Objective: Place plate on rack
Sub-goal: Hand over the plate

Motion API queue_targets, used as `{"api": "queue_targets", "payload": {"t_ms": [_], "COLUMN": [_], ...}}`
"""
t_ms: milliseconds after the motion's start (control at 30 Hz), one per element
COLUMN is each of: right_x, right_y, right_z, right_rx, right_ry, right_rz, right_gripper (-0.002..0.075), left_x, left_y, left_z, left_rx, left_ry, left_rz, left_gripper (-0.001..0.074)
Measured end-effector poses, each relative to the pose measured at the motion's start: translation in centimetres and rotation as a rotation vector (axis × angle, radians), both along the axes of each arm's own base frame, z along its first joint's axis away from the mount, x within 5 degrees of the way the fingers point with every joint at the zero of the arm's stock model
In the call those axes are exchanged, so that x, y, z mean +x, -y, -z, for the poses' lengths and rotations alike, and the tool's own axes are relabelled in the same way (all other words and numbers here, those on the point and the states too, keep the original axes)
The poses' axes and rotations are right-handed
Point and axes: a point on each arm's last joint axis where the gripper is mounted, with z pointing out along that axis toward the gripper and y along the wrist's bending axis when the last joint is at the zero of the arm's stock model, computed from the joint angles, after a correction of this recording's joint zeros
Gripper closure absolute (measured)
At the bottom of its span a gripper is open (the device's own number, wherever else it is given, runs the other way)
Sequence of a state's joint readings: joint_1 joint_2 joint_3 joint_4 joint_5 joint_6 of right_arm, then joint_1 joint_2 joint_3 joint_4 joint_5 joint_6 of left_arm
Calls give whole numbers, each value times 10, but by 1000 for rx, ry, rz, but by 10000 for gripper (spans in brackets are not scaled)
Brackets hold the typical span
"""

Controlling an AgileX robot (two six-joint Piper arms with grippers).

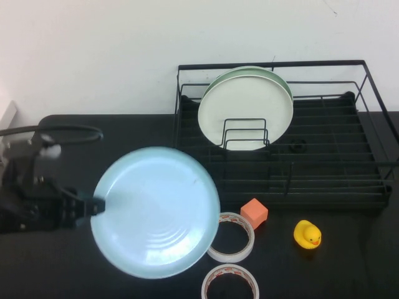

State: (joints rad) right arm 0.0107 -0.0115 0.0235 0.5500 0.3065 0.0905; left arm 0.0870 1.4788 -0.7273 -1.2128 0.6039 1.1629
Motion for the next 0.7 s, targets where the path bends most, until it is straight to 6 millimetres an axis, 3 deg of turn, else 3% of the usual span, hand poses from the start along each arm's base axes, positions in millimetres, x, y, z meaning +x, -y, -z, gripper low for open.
{"api": "queue_targets", "payload": {"t_ms": [67, 200, 333, 567, 633, 700], "right_x": [-2, -9, -4, 35, 47, 59], "right_y": [-1, -6, -11, -22, -26, -31], "right_z": [-8, -43, -76, -144, -163, -179], "right_rx": [-55, -187, -277, -468, -502, -523], "right_ry": [18, 81, 19, 88, 141, 184], "right_rz": [-30, -112, -203, -394, -452, -519], "right_gripper": [728, 728, 728, 699, 641, 531], "left_x": [-8, -27, -46, -61, -64, -69], "left_y": [4, 12, 30, 62, 73, 87], "left_z": [-20, -60, -88, -105, -105, -106], "left_rx": [-21, -29, -27, 40, 60, 66], "left_ry": [87, 273, 437, 582, 604, 631], "left_rz": [45, 82, 167, 227, 243, 277], "left_gripper": [731, 731, 731, 731, 731, 731]}}
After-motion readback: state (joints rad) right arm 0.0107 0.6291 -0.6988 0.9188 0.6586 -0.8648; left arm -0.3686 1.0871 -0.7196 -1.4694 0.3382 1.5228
